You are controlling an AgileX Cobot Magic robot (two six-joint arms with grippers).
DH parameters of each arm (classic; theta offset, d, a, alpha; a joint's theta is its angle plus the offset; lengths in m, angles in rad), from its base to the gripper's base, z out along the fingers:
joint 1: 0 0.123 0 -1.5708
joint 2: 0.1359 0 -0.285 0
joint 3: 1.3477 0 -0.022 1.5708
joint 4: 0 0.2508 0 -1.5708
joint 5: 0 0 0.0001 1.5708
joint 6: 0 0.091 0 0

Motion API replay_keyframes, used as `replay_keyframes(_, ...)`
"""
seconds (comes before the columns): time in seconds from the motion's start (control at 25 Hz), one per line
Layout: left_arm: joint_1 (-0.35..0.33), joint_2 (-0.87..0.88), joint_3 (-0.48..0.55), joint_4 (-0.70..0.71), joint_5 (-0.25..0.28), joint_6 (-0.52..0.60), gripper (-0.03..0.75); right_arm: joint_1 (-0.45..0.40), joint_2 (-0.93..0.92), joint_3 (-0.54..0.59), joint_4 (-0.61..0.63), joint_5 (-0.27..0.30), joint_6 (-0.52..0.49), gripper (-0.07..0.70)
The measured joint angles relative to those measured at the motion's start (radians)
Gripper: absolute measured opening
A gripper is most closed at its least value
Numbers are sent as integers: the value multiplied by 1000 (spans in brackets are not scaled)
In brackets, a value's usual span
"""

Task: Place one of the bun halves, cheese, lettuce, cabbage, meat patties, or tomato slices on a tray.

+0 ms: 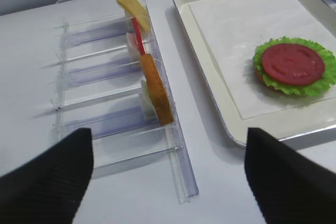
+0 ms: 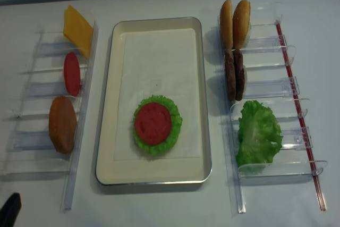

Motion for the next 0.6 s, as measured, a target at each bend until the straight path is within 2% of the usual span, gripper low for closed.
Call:
replay_keyframes(0.4,0,-60,100,0,54,-6,553,0,0,0,0,0,0,184)
replay_keyframes(0.6,0,-60,114,0,50,-27,553,0,0,0,0,0,0,184)
